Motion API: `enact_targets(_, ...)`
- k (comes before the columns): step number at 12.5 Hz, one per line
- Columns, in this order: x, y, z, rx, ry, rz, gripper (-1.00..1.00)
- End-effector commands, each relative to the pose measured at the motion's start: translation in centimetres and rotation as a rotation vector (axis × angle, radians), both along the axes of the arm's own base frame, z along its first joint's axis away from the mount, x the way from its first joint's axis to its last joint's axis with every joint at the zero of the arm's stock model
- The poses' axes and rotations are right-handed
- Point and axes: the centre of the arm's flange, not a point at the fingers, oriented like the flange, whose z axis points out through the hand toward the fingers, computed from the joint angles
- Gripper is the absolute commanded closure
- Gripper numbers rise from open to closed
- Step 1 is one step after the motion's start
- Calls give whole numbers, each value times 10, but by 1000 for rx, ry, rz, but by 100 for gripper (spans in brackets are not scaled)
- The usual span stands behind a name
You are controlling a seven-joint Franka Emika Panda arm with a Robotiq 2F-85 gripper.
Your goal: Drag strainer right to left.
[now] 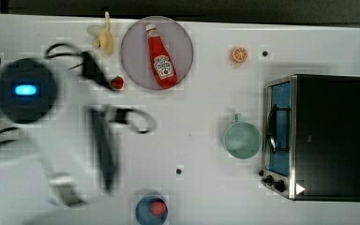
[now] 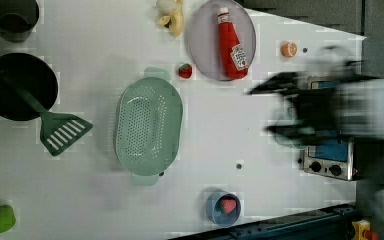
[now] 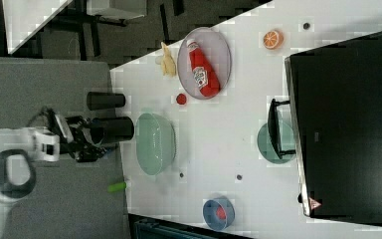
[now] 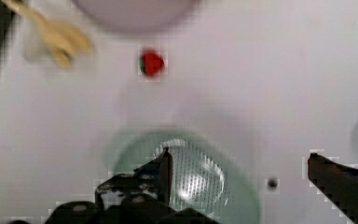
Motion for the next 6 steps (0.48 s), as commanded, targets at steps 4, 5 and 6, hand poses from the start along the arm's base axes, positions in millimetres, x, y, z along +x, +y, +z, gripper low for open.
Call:
enact_targets(4, -17, -241, 68, -139, -5, 113, -100)
enact_targets(5, -25, -247, 77, -134, -8, 118, -100)
enact_targets(6, -30, -251, 82, -122, -15, 116, -100)
